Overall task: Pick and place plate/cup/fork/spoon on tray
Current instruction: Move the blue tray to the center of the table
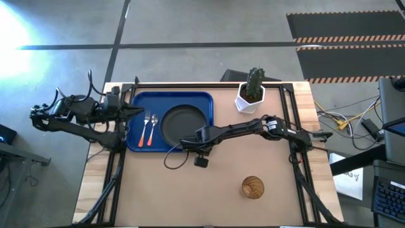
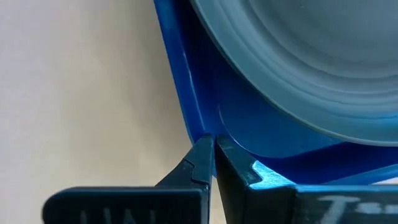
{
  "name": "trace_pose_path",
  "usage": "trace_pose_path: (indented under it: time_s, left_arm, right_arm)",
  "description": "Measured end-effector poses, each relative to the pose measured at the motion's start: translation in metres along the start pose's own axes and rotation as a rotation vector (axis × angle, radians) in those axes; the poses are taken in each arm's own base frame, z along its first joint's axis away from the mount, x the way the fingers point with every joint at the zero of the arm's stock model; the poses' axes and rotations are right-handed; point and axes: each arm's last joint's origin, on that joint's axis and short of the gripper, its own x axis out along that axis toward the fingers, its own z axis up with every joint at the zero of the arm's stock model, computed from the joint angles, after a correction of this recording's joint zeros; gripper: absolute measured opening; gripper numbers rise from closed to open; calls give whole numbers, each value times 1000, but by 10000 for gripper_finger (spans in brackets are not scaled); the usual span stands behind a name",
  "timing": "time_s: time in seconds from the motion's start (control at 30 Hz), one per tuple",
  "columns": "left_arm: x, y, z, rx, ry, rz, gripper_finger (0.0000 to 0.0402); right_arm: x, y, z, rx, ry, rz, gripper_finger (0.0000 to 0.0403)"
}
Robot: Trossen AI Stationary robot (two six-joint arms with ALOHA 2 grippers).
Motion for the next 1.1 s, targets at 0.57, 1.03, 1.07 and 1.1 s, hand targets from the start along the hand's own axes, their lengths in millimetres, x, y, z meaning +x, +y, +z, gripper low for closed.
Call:
trace_pose_path:
  time_s: [0.57,1.03,1.07,1.1]
  left_arm:
    - [0,0,0,-1,-1,0,0]
    - [0,0,0,-23,0,-2,0]
    - [0,0,0,-23,0,-2,0]
    - [0,0,0,-23,0,-2,0]
  right_arm:
    - [25,-14,-5,13,11,-4,8]
    - [22,-8,-46,7,233,13,8]
    - [21,-8,-49,19,245,7,8]
    - [20,-8,-53,32,253,2,8]
